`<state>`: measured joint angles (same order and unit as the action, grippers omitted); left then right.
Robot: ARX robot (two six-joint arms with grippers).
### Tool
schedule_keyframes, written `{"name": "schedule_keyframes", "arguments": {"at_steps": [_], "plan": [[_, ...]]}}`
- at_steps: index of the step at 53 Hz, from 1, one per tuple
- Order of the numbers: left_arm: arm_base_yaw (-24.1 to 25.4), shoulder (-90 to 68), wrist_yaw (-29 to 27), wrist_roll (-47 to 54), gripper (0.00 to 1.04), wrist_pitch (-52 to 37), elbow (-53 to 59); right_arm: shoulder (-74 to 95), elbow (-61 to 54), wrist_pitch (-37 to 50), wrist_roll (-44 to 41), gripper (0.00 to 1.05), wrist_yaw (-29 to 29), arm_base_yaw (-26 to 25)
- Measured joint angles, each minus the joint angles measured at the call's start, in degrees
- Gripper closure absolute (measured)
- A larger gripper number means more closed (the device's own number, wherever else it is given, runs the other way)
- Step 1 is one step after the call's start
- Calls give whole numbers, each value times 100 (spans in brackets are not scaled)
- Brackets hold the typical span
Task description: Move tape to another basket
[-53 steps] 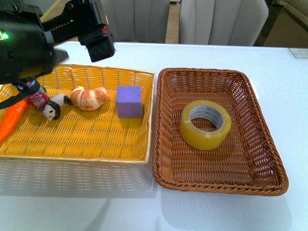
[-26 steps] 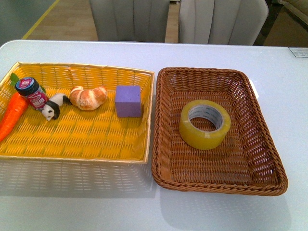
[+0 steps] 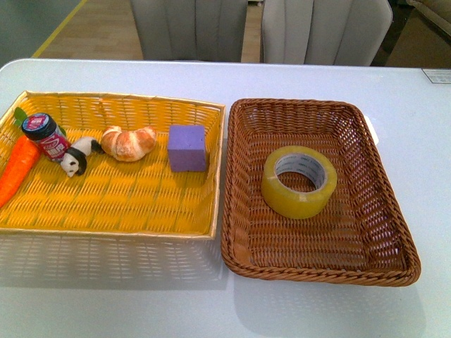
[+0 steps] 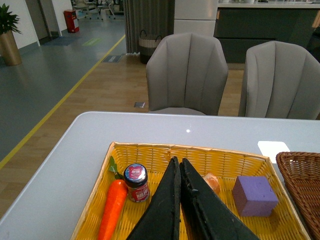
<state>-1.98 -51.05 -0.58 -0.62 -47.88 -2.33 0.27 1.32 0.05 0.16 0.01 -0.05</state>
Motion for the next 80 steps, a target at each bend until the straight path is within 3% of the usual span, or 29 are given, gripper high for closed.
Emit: {"name": "schedule_keyframes", "arguments": {"at_steps": [24, 72, 76, 80], "plan": [[177, 2280, 57, 0, 103, 1998, 149, 0, 0, 0, 0, 9, 0, 0], [177, 4087, 57, 0, 103, 3766, 151, 0, 0, 0, 0, 9, 0, 0], [177, 4846, 59, 2, 103, 4701, 149, 0, 0, -2, 0, 9, 2, 0], [177, 5005, 59, 2, 103, 4776, 149, 0, 0, -2, 0, 9, 0, 0]]}}
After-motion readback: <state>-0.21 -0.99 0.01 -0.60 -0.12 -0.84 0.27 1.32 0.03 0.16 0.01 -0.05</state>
